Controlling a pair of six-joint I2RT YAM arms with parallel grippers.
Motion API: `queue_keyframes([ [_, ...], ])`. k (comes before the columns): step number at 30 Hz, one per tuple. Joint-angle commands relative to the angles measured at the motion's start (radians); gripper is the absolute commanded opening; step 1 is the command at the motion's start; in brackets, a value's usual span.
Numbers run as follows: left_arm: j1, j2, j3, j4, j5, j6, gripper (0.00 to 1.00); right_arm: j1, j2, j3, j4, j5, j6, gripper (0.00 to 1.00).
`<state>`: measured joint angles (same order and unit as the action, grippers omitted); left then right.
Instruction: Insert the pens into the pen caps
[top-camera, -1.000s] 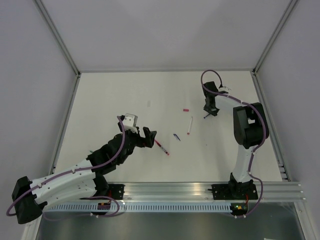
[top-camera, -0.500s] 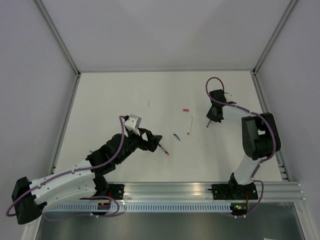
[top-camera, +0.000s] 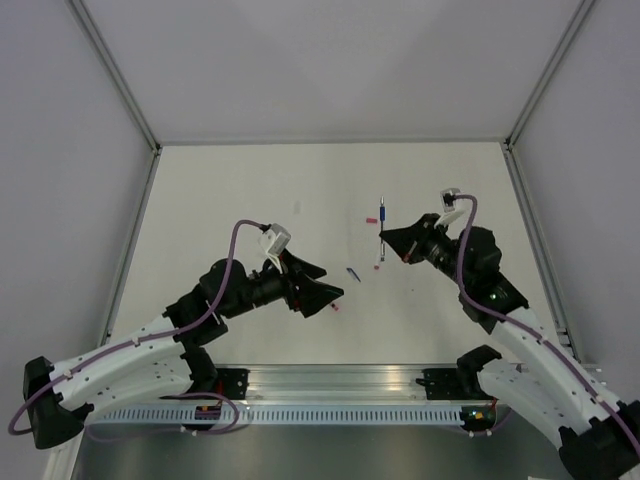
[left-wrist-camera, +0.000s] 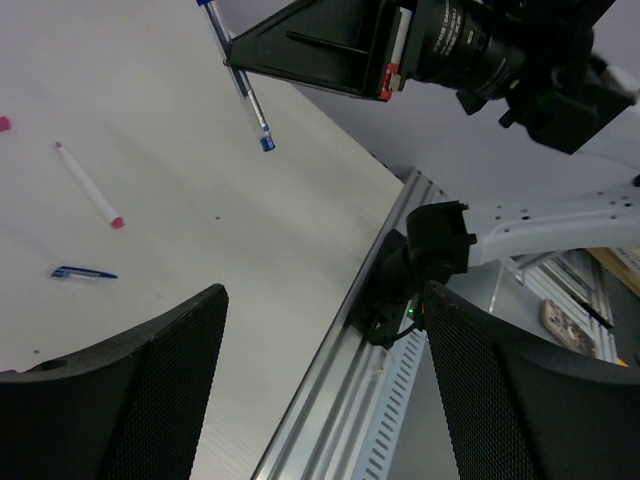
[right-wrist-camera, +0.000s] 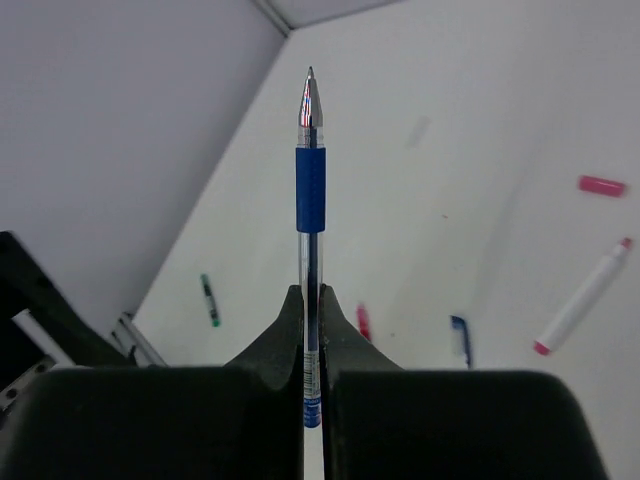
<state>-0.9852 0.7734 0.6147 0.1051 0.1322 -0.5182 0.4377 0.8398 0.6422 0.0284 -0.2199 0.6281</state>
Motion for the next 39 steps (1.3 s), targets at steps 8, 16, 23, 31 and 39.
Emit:
queue_keyframes([
  [8,-0.003,0.121,0.053,0.361,0.328,-0.129,0.8,0.039,-0.387,-0.202,0.381,-0.266,0.202,0.0],
  [16,-0.003,0.328,0.118,0.565,0.451,-0.126,0.75,0.039,-0.424,-0.193,0.353,-0.277,0.226,0.0],
  [23,-0.003,0.409,0.203,0.552,0.44,-0.076,0.72,0.039,-0.432,-0.2,0.344,-0.286,0.219,0.0],
  [31,-0.003,0.48,0.255,0.534,0.471,-0.083,0.55,0.039,-0.449,-0.199,0.308,-0.286,0.199,0.0],
  [39,-0.003,0.503,0.26,0.535,0.504,-0.094,0.49,0.039,-0.439,-0.21,0.312,-0.282,0.205,0.0],
])
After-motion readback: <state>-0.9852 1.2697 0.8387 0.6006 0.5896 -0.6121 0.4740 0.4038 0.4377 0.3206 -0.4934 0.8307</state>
